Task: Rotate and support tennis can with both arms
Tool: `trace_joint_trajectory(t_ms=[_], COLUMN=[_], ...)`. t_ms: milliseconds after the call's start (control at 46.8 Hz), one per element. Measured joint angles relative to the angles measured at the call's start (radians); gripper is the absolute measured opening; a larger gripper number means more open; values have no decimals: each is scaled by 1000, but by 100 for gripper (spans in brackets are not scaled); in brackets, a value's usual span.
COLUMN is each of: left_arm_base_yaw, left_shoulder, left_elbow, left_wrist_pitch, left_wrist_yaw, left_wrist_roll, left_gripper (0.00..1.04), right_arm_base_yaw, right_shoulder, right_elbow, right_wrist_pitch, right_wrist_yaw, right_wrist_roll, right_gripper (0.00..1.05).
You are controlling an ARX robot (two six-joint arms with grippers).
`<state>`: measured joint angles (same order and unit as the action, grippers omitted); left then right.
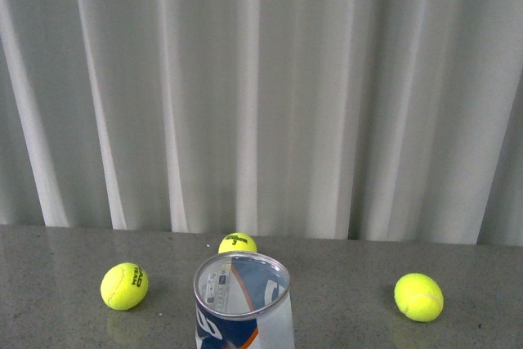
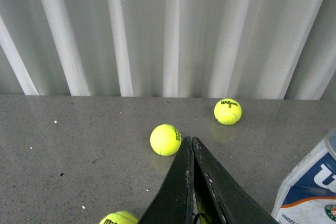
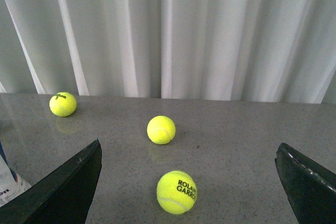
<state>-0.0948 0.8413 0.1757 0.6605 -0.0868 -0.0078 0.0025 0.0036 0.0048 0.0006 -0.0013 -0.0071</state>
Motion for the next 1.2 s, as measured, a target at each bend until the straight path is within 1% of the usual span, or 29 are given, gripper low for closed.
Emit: trace_joint_trajectory(t_ms=[43,107,171,257,599,684,1198], left_arm_base_yaw=[8,53,80,93,93,93,93], left_shoulder=[-28,-62,-94,-143,-319,-347,-583], left_elbow=[-18,-38,-56,-79,-134,-151,-151], left_wrist_pitch=[-8,-24,-39,-66,-187,-169,-399], left_wrist_yaw=[7,70,80,80,86,86,87], left_wrist_roll=[0,0,0,0,0,2,3], left_gripper=[4,4,4,4,4,4,4], right_arm_base_yaw=[0,0,0,0,0,0,0], right_shoulder=[0,0,0,0,0,0,0], right_elbow=[0,0,0,0,0,0,0], right_wrist_pitch=[0,0,0,0,0,0,0], right_wrist_yaw=[0,0,0,0,0,0,0], right_wrist_roll=[0,0,0,0,0,0,0], right_gripper=[98,98,98,98,98,98,98])
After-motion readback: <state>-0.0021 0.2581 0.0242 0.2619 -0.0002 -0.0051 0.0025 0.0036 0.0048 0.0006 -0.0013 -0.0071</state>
